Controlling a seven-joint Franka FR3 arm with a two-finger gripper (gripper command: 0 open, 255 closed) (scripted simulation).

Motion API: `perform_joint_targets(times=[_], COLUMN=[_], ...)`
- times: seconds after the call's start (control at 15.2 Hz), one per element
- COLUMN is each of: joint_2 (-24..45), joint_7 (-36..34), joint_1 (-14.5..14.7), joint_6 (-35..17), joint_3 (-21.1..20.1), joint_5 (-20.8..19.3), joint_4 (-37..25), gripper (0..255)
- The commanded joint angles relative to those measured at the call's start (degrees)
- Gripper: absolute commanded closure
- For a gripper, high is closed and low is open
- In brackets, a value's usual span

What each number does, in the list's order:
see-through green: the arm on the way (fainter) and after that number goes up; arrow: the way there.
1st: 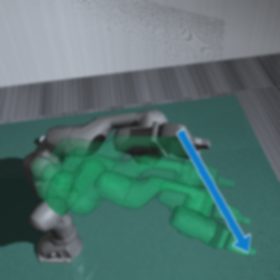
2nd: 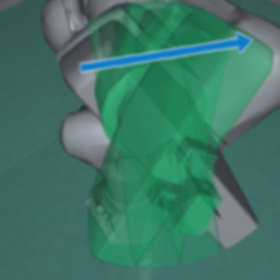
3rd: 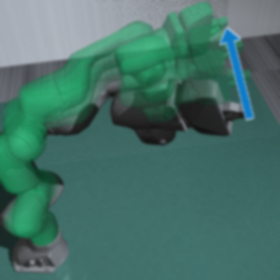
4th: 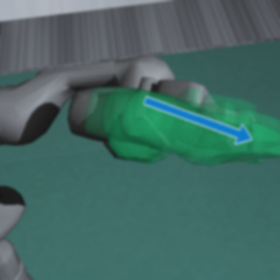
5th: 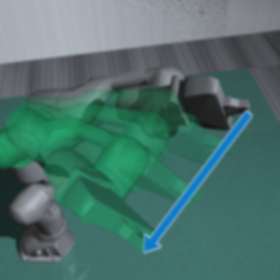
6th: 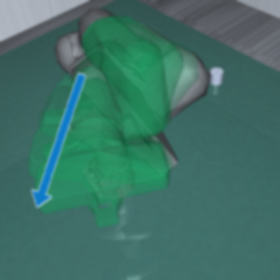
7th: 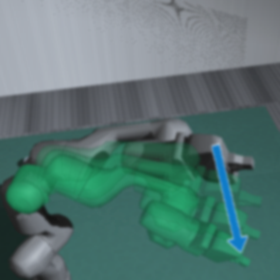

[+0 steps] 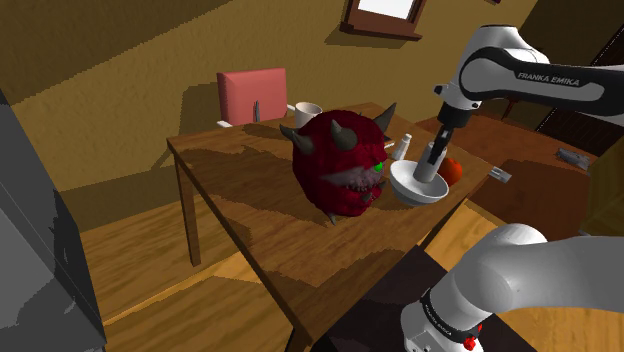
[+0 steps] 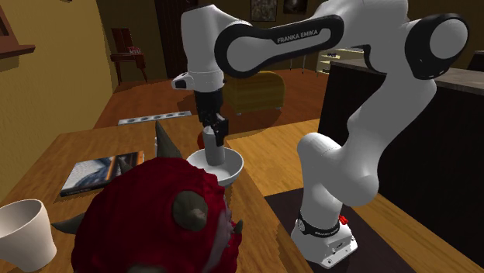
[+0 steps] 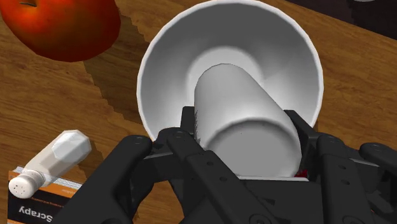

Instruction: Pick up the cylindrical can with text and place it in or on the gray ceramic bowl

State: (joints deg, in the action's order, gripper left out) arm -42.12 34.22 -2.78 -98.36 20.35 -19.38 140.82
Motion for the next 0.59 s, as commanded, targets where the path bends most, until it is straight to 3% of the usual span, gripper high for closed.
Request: perform_joint_targets(times=[0.0, 0.33, 0.4, 0.53], joint_2=[-0.1, -0.1, 0.0, -0.1], joint_7=[0.1, 0.1, 0.1, 0.1], joint_1=[-0.1, -0.1, -0.1, -0.1], joint_6=[-0.5, -0.5, -0.5, -0.5], joint_3=[0.2, 0.2, 0.2, 0.2], joint_5=[-0.2, -0.2, -0.2, -0.2], joint_4=[0.4, 0.4, 0.4, 0.4], gripper=[255, 255, 0, 0])
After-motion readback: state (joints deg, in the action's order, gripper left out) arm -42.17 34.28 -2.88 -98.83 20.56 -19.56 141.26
